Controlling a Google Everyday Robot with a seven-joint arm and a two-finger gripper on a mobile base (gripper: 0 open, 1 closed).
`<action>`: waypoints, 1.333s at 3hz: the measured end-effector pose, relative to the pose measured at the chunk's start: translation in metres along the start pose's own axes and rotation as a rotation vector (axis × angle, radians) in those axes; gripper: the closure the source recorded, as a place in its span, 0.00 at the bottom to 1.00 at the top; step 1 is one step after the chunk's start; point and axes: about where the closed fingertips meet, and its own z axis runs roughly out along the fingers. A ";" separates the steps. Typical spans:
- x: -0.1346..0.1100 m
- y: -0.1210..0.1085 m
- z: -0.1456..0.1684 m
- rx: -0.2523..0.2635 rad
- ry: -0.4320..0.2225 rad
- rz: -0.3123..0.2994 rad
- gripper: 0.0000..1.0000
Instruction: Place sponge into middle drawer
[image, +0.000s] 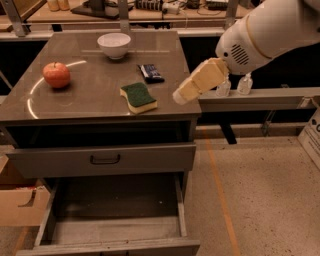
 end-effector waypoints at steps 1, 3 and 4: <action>-0.016 -0.013 0.032 0.021 -0.009 0.054 0.00; -0.055 -0.010 0.094 0.020 0.034 0.109 0.00; -0.063 -0.001 0.132 0.025 0.075 0.098 0.00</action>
Offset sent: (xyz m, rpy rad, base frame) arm 0.0977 0.0776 -0.0306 0.0436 0.0752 -0.1416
